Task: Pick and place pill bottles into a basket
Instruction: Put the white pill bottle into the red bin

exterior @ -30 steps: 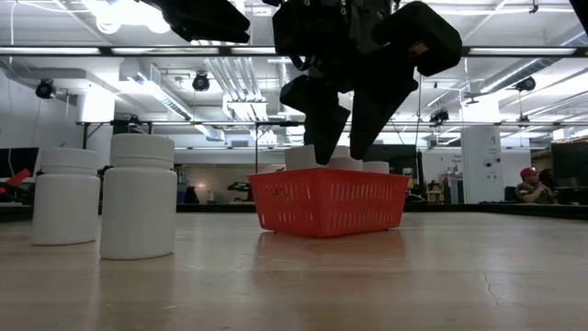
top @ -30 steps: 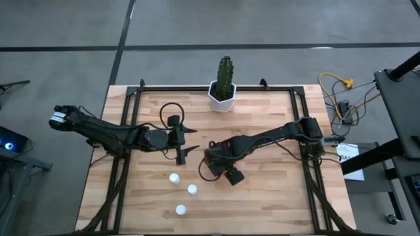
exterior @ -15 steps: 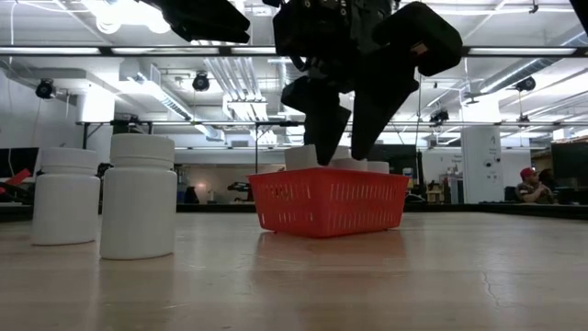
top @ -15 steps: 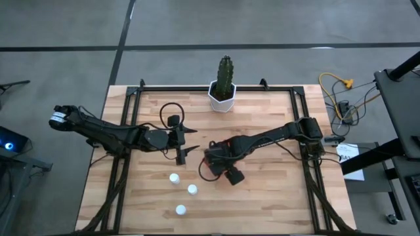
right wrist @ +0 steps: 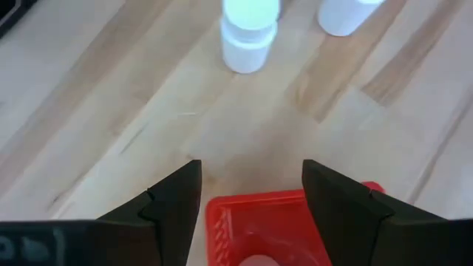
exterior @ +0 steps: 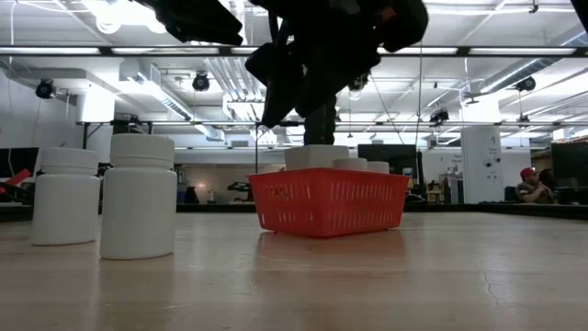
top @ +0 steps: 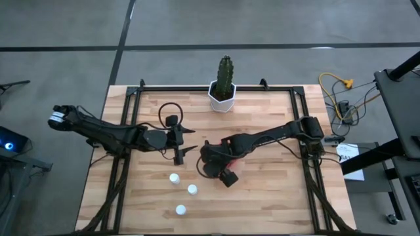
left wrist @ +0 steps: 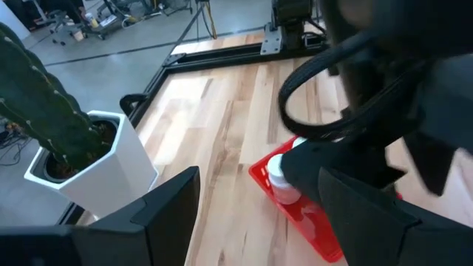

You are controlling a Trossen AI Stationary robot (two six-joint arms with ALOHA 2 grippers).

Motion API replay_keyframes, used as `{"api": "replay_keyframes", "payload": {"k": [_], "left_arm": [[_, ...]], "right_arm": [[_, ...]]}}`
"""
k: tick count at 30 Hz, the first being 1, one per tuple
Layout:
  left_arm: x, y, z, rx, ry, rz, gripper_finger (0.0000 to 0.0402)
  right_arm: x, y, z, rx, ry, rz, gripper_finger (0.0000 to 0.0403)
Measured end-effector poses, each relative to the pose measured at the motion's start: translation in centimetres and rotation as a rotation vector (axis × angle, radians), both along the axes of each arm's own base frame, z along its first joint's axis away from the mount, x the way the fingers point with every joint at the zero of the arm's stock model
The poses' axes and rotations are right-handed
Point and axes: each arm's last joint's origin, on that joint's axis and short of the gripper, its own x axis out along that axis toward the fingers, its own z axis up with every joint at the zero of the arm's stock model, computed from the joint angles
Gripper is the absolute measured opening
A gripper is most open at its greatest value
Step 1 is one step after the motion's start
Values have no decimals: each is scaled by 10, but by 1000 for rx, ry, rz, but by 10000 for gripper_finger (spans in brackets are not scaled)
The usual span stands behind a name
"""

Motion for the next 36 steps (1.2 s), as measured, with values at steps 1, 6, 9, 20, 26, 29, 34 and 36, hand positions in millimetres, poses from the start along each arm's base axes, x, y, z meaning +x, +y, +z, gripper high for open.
{"api": "replay_keyframes", "payload": {"k": [1, 6, 9, 20, 26, 29, 34, 36], "left_arm": [[-1, -1, 1, -3, -4, -3, 258], [-7, -4, 4, -1, -5, -25, 258], [-10, -5, 5, -1, -12, -31, 258], [-33, 1, 3, -39, -57, -23, 258], [-37, -3, 4, -44, -69, -46, 258], [-39, -5, 3, -44, -68, -63, 258], [-45, -8, 2, -49, -110, -89, 258], [-49, -8, -4, -33, -101, -102, 258]], "right_arm": [[1, -2, -1, 2, -8, -5, 224], [2, -15, -11, 30, -34, -25, 224], [4, -27, -18, 79, -58, -47, 224], [-6, -47, -3, 141, -415, -56, 224], [-20, -52, 18, 159, -637, -60, 224], [-30, -60, 24, 168, -694, -87, 224], [-49, -73, 25, 189, -757, -133, 224], [-57, -78, 25, 201, -794, -153, 224]]}}
